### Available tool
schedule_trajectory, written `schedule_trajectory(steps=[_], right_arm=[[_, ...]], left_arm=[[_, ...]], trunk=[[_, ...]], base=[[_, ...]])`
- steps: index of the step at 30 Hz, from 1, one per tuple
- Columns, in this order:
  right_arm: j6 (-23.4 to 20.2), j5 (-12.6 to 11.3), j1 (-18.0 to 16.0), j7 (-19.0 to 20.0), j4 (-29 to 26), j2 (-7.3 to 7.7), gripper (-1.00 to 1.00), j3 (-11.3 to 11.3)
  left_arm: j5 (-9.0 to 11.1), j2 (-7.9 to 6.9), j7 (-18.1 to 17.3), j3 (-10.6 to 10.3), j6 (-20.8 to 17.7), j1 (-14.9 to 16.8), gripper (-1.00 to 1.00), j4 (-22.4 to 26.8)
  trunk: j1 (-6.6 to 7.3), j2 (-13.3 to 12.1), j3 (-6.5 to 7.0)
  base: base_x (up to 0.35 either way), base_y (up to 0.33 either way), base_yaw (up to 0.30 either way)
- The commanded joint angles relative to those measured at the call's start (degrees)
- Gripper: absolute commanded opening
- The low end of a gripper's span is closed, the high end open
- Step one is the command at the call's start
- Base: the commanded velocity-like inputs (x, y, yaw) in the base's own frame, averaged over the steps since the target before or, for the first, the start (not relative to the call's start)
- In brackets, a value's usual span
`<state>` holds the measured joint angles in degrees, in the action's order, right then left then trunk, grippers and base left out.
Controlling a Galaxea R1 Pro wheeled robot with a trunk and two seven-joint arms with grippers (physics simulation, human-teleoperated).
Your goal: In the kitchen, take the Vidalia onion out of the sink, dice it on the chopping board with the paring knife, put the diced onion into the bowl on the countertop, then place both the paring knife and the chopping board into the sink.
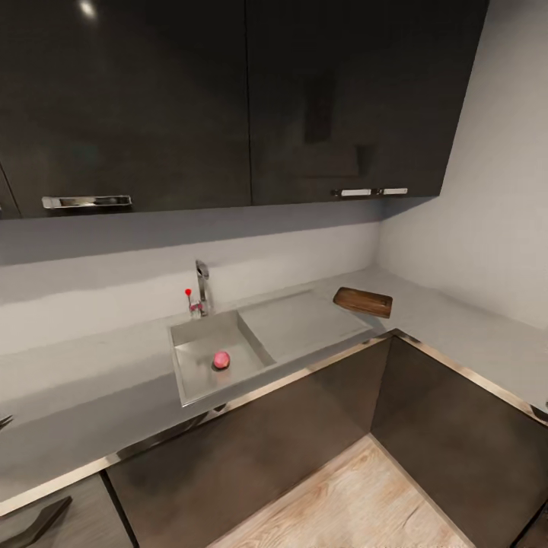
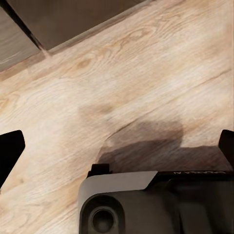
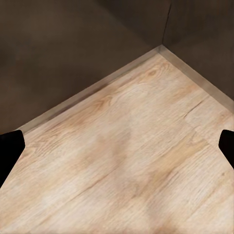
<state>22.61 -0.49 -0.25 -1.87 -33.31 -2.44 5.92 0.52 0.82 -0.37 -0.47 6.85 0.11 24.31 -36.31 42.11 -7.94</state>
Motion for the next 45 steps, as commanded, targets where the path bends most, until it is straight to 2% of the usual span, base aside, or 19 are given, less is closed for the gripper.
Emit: schedule_trajectory(steps=[1, 3, 7, 10, 11, 14, 15, 17, 19, 21, 30, 34, 37, 38, 45], right_arm=[[0.15, -0.04, -0.02, 0.02, 0.0, -0.05, 1.0, 0.14], [0.15, -0.03, -0.02, 0.02, 0.0, -0.07, 1.0, 0.14], [0.15, -0.03, -0.01, 0.02, 0.0, -0.07, 1.0, 0.14], [0.15, -0.03, -0.01, 0.02, 0.0, -0.09, 1.0, 0.14], [0.15, -0.03, -0.01, 0.02, 0.0, -0.09, 1.0, 0.14], [0.15, -0.03, -0.01, 0.02, 0.05, -0.1, 1.0, 0.14], [0.15, -0.03, -0.01, 0.02, 0.06, -0.1, 1.0, 0.14], [0.15, -0.03, -0.01, 0.02, 0.08, -0.1, 1.0, 0.14], [0.15, -0.03, -0.01, 0.02, 0.08, -0.1, 1.0, 0.14], [0.15, -0.03, -0.01, 0.02, 0.08, -0.1, 1.0, 0.14], [0.17, -0.03, -0.01, 0.0, -0.38, -0.09, 1.0, 0.14], [0.17, -0.03, -0.06, -0.06, -0.51, -0.09, 1.0, 0.14], [0.17, -0.03, -0.03, -0.06, -0.52, -0.1, 1.0, 0.14], [0.17, -0.06, -0.02, -0.07, -0.56, -0.1, 1.0, 0.14], [0.16, -0.05, -0.01, -0.02, -0.56, -0.1, 1.0, 0.14]], left_arm=[[0.05, -0.02, -0.05, -0.05, 0.93, 0.0, 1.0, 0.66], [0.02, 0.03, -0.06, -0.1, 2.91, -0.03, 1.0, 4.11], [0.04, -0.1, -0.07, -0.14, 3.81, -0.14, 1.0, 11.93], [0.06, -0.24, -0.07, -0.14, 3.98, -1.56, 1.0, 18.06], [0.02, -0.28, -0.07, -0.15, 4.08, -4.01, 1.0, 22.44], [0.01, -0.35, -0.11, -0.15, 4.12, -9.32, 1.0, 30.85], [-0.01, -0.36, -0.12, -0.15, 4.12, -10.37, 1.0, 32.31], [-0.04, -0.7, -0.18, -0.16, 4.13, -15.6, 1.0, 39.18], [0.02, -1.64, -0.39, -0.33, 4.13, -18.52, 1.0, 43.09], [0.02, -2.21, -1.0, -0.94, 4.13, -19.89, 1.0, 45.17], [-0.06, -2.57, -1.27, -1.62, 3.81, -21.16, 1.0, 47.62], [-0.09, -2.6, -1.11, -1.64, 3.58, -23.53, 1.0, 47.64], [0.03, -2.67, -1.06, -1.64, 3.48, -24.07, 1.0, 46.33], [0.11, -2.74, -1.04, -1.64, 3.44, -24.29, 1.0, 43.94], [0.34, -2.68, -1.04, -1.56, 3.41, -24.36, 1.0, 38.72]], trunk=[[-0.01, 0.06, -0.08], [-0.01, 0.06, -0.08], [-0.01, 0.06, -0.08], [-0.01, 0.06, -0.08], [-0.01, 0.06, -0.08], [-0.01, 0.06, -0.08], [-0.01, 0.06, -0.08], [-0.01, 0.06, -0.08], [-0.01, 0.06, -0.08], [-0.01, 0.06, -0.08], [-0.01, 0.06, -0.08], [-0.01, 0.06, -0.08], [-0.01, 0.06, -0.08], [-0.01, 0.06, -0.08], [-0.01, 0.06, -0.08]], base=[[0.0, 0.0, 0.0], [0.0, 0.0, 0.0], [0.0, 0.0, 0.0], [0.0, 0.0, 0.0], [0.0, 0.0, 0.0], [0.0, 0.0, 0.0], [0.0, 0.0, 0.0], [0.0, 0.0, 0.0], [0.0, 0.0, 0.0], [0.0, 0.0, 0.0], [0.0, 0.0, 0.0], [0.0, 0.0, 0.0], [0.0, 0.0, 0.0], [0.0, 0.0, 0.0], [0.0, 0.0, 0.0]])
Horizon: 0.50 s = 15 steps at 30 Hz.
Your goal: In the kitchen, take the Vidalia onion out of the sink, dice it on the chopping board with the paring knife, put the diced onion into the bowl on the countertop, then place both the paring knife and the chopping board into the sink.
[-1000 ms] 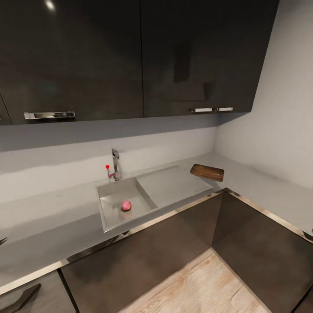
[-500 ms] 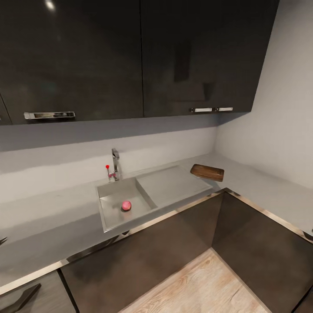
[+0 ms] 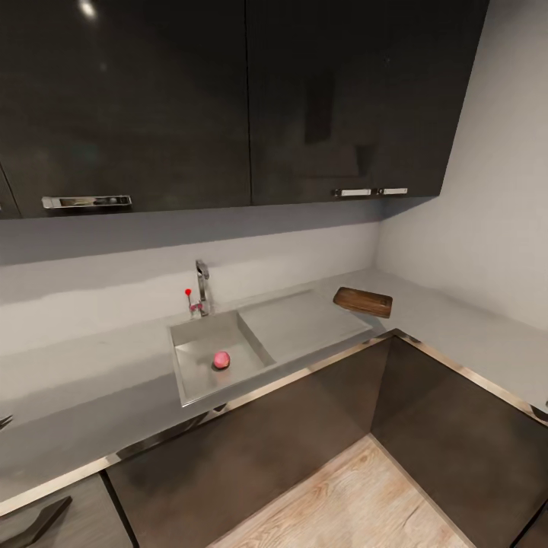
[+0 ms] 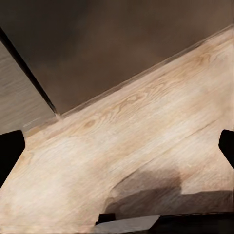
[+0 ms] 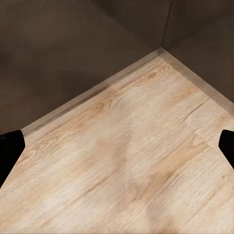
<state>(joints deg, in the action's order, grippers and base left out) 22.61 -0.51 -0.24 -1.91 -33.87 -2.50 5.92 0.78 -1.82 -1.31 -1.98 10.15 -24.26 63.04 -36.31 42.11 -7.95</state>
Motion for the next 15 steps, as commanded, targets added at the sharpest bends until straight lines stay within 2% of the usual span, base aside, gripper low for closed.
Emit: schedule_trajectory(steps=[1, 5, 15], right_arm=[[0.16, -0.04, -0.02, 0.04, 0.01, -0.05, 1.0, 0.14], [0.15, -0.1, -0.03, 0.04, 0.03, -0.05, 1.0, 0.14], [0.15, -0.1, -0.04, 0.04, -0.02, -0.05, 1.0, 0.14]], left_arm=[[0.09, -0.03, -0.1, -0.05, 0.11, 0.0, 1.0, -0.46], [0.1, 0.1, -0.1, -0.05, 0.08, 0.0, 1.0, -1.29], [0.04, 0.3, -0.1, -0.04, 0.04, 0.0, 1.0, -2.6]], trunk=[[-0.02, 0.06, -0.07], [-0.02, 0.06, -0.07], [-0.02, 0.06, -0.07]], base=[[0.0, 0.0, 0.0], [0.0, -0.054, 0.0], [0.0, -0.277, 0.0]])
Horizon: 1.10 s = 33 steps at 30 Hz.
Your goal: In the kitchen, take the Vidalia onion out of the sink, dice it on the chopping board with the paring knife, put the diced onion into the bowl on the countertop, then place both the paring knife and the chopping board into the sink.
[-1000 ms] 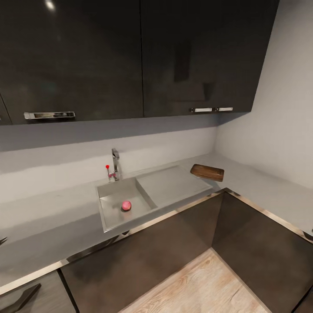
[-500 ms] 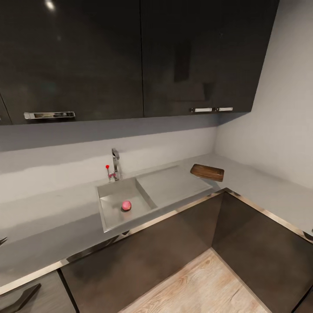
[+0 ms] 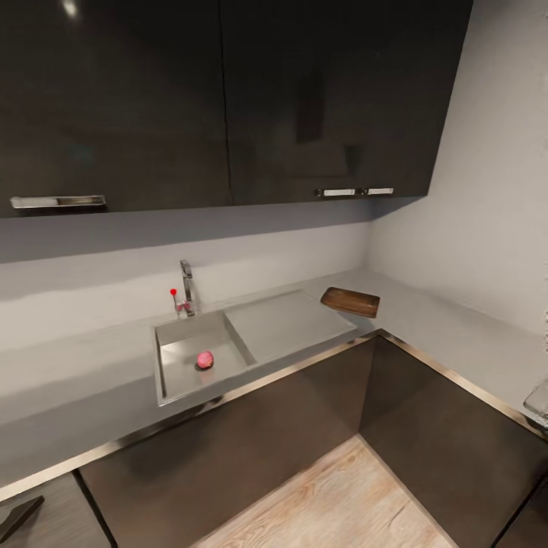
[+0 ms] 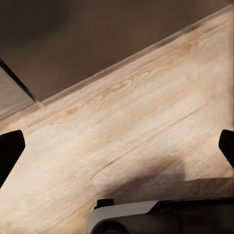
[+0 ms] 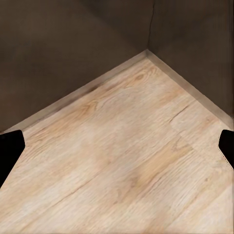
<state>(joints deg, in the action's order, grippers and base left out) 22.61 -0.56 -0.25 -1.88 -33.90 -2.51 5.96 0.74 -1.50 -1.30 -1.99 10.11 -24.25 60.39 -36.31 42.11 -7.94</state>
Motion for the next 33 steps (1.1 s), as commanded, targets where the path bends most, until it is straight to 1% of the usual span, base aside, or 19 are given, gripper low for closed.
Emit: schedule_trajectory(steps=[1, 7, 9, 12, 13, 14, 15, 16, 17, 18, 19, 20, 22, 25, 26, 27, 29, 30, 33], right_arm=[[0.15, -0.05, -0.04, 0.0, 0.01, -0.04, 1.0, 0.11], [0.27, -0.04, -0.03, 0.03, -0.46, -0.05, 1.0, 0.09], [0.17, 0.04, -0.03, -0.12, -2.51, -0.2, 1.0, 0.06], [-0.6, 0.17, -0.04, -1.89, -8.76, -0.39, 1.0, 0.01], [-1.46, 0.15, -0.06, -3.17, -12.14, -0.44, 1.0, -0.02], [-3.29, 0.11, -0.07, -4.56, -15.85, -0.48, 1.0, -0.14], [-6.32, 0.08, -0.08, -5.92, -19.71, -0.53, 1.0, -0.25], [-10.41, 0.06, -0.12, -7.12, -23.61, -0.6, 1.0, -0.39], [-12.7, 0.05, -0.19, -7.62, -25.55, -0.67, 1.0, -0.49], [-17.43, 0.04, -0.45, -8.38, -29.35, -0.85, 1.0, -0.74], [-23.89, 0.04, -1.45, -9.07, -34.53, -1.15, 1.0, -1.24], [-27.33, 0.03, -2.61, -9.35, -37.27, -1.32, 1.0, -1.6], [-32.37, 0.08, -5.95, -9.77, -40.58, -1.5, 1.0, -2.24], [-39.96, 0.17, -12.69, -10.98, -42.15, -1.59, 1.0, -2.77], [-46.07, 0.19, -19.08, -12.0, -42.26, -1.61, 1.0, -2.9], [-50.06, 0.2, -24.6, -12.41, -41.66, -1.68, 1.0, -2.94], [-53.59, 0.2, -30.25, -12.59, -39.69, -1.87, 1.0, -2.96], [-54.3, 0.2, -31.71, -12.61, -38.95, -1.94, 1.0, -2.96], [-56.59, 0.22, -40.82, -12.68, -31.87, -2.22, 1.0, -2.97]], left_arm=[[0.07, -0.02, -0.11, -0.03, 0.08, -0.01, 1.0, -0.06], [0.13, -0.04, -0.11, 0.03, 0.03, -0.01, 1.0, -0.33], [0.14, -0.06, -0.11, 0.06, 0.01, -0.01, 1.0, -0.62], [0.14, -0.08, -0.11, 0.12, 0.05, -0.01, 1.0, -1.6], [0.14, -0.08, -0.11, 0.13, 0.06, -0.01, 1.0, -1.88], [0.13, -0.08, -0.11, 0.13, 0.07, -0.01, 1.0, -2.06], [0.1, -0.1, -0.11, 0.14, 0.07, -0.01, 1.0, -2.18], [0.08, -0.13, -0.11, 0.14, 0.08, -0.01, 1.0, -2.25], [0.08, -0.14, -0.11, 0.14, 0.08, -0.01, 1.0, -2.28], [0.07, -0.15, -0.11, 0.14, 0.06, -0.01, 1.0, -2.32], [0.06, -0.16, -0.11, 0.14, 0.07, -0.01, 1.0, -2.35], [0.06, -0.16, -0.11, 0.14, 0.07, -0.01, 1.0, -2.38], [0.06, -0.17, -0.11, 0.14, 0.06, -0.01, 1.0, -2.4], [0.1, -0.17, -0.11, 0.14, 0.08, -0.01, 1.0, -3.03], [-0.01, -0.17, -0.11, 0.14, 0.08, 0.01, 1.0, -4.32], [-0.08, -0.17, -0.11, 0.12, 0.08, 0.01, 1.0, -4.79], [-0.06, -0.17, -0.11, 0.13, 0.08, 0.01, 1.0, -5.03], [-0.06, -0.17, -0.11, 0.14, 0.08, 0.01, 1.0, -5.06], [0.02, -0.15, -0.11, 0.21, 0.06, 0.0, 1.0, -5.33]], trunk=[[-0.02, 0.06, -0.07], [-0.02, 0.06, -0.07], [-0.02, 0.06, -0.07], [-0.02, 0.06, -0.07], [-0.02, 0.06, -0.07], [-0.02, 0.06, -0.07], [-0.02, 0.06, -0.07], [-0.02, 0.06, -0.07], [-0.02, 0.06, -0.07], [-0.02, 0.06, -0.07], [-0.02, 0.06, -0.07], [-0.02, 0.06, -0.07], [-0.02, 0.06, -0.07], [-0.02, 0.06, -0.07], [-0.02, 0.06, -0.07], [-0.02, 0.06, -0.07], [-0.02, 0.06, -0.07], [-0.02, 0.06, -0.07], [-0.02, 0.06, -0.07]], base=[[0.0, -0.298, 0.0], [0.0, -0.283, 0.0], [0.0, -0.124, 0.0], [0.0, -0.05, 0.0], [0.0, -0.023, 0.0], [0.0, -0.015, 0.0], [0.0, -0.009, 0.0], [0.0, -0.006, 0.0], [0.0, -0.005, 0.0], [0.0, -0.003, 0.0], [0.0, -0.002, 0.0], [0.0, -0.001, 0.0], [0.0, 0.0, 0.0], [0.0, 0.0, 0.0], [0.0, 0.0, 0.0], [0.0, 0.0, 0.0], [0.0, 0.0, 0.0], [0.0, 0.0, 0.0], [0.0, 0.0, 0.0]])
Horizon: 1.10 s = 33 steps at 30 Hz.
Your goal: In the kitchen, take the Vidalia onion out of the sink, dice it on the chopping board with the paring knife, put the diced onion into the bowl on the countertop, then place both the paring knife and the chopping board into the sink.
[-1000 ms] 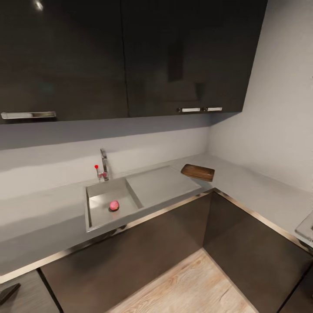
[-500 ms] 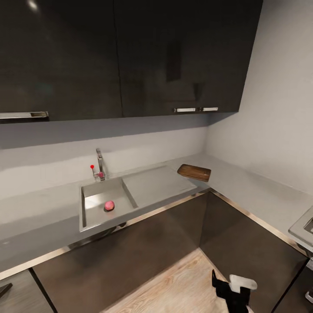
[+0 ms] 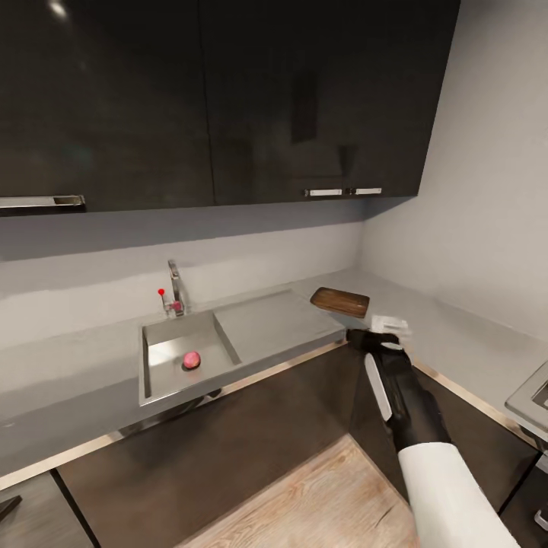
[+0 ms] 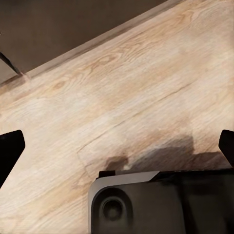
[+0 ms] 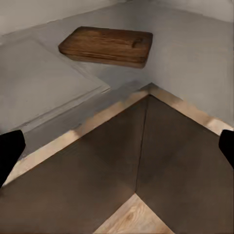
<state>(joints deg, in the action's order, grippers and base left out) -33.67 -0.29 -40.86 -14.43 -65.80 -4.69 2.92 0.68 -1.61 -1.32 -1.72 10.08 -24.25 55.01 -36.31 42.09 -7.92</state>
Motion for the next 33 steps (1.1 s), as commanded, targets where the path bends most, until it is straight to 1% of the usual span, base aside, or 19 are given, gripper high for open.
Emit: schedule_trajectory(steps=[1, 3, 4, 5, 7, 9, 11, 13, 14, 17, 21, 24, 26, 31, 33], right_arm=[[-0.58, 0.0, -3.54, -0.17, 3.54, -0.08, 1.0, 0.07], [-0.81, 0.07, -10.69, -0.44, 11.39, -0.05, 1.0, 0.06], [-0.82, 0.08, -12.54, -0.6, 13.37, -0.02, 1.0, 0.06], [-0.75, 0.12, -19.81, -1.57, 21.63, 0.15, 1.0, 0.08], [-0.7, 0.12, -22.82, -2.13, 25.27, 0.23, 1.0, 0.11], [-0.64, 0.12, -27.3, -2.96, 30.26, 0.39, 1.0, 0.19], [-0.61, 0.06, -29.56, -3.33, 32.43, 0.57, 1.0, 0.31], [-0.54, -0.04, -30.48, -3.45, 33.42, 0.63, 1.0, 0.39], [0.36, -0.17, -30.92, -3.49, 34.07, 1.0, 1.0, 0.5], [2.1, -0.22, -31.07, -3.45, 34.4, 1.25, 1.0, 0.67], [2.7, -0.23, -31.12, -3.29, 35.25, 1.66, 1.0, 0.73], [3.03, -0.24, -31.13, -3.25, 38.23, 1.97, 1.0, 0.76], [3.06, -0.24, -31.13, -3.24, 38.52, 2.01, 1.0, 0.76], [3.08, -0.24, -31.13, -3.24, 38.86, 2.05, 1.0, 0.77], [3.71, -0.19, -31.08, -3.19, 39.34, 2.05, 1.0, 0.77]], left_arm=[[0.09, -0.04, -0.08, -0.05, 0.09, 0.0, 1.0, 0.15], [0.07, 0.0, -0.08, -0.06, 0.08, 0.02, 1.0, 0.23], [0.06, 0.01, -0.08, -0.07, 0.09, 0.01, 1.0, 0.21], [0.04, 0.02, -0.08, -0.1, 0.1, 0.05, 1.0, 0.03], [0.03, 0.02, -0.08, -0.11, 0.11, 0.04, 1.0, -0.04], [0.03, 0.08, -0.08, -0.12, 0.07, 0.03, 1.0, -0.16], [0.06, 0.1, -0.08, -0.09, 0.05, 0.03, 1.0, -0.26], [0.11, 0.08, -0.08, -0.11, 0.07, 0.05, 1.0, -0.39], [0.13, 0.05, -0.08, -0.12, 0.1, 0.05, 1.0, -1.04], [0.18, 0.04, -0.08, -0.12, 0.07, 0.05, 1.0, -1.8], [0.2, -0.02, -0.08, -0.12, 0.08, 0.04, 1.0, -2.04], [0.26, -0.05, -0.08, -0.11, 0.04, 0.05, 1.0, -2.16], [0.27, -0.02, -0.08, -0.07, 0.03, 0.03, 1.0, -2.13], [0.31, 0.09, -0.08, -0.08, 0.03, 0.04, 1.0, -2.16], [0.31, 0.11, -0.08, -0.04, 0.03, 0.05, 1.0, -2.14]], trunk=[[-0.02, 0.08, -0.1], [-0.02, 0.08, -0.1], [-0.02, 0.08, -0.1], [-0.02, 0.08, -0.1], [-0.02, 0.08, -0.1], [-0.02, 0.08, -0.1], [-0.02, 0.08, -0.1], [-0.02, 0.08, -0.1], [-0.02, 0.08, -0.1], [-0.02, 0.08, -0.1], [-0.02, 0.08, -0.1], [-0.02, 0.08, -0.1], [-0.02, 0.08, -0.1], [1.08, -1.93, 0.8], [1.52, -2.73, 1.16]], base=[[0.0, 0.0, 0.0], [0.0, 0.0, 0.0], [0.0, 0.0, 0.0], [0.047, 0.0, 0.0], [0.088, 0.0, 0.0], [0.194, -0.009, 0.0], [0.273, -0.07, 0.0], [0.295, -0.117, 0.0], [0.109, -0.05, 0.0], [0.048, -0.022, 0.0], [0.011, -0.005, 0.0], [0.002, -0.001, 0.0], [0.0, 0.0, 0.0], [0.0, 0.0, 0.0], [0.0, 0.0, 0.0]])
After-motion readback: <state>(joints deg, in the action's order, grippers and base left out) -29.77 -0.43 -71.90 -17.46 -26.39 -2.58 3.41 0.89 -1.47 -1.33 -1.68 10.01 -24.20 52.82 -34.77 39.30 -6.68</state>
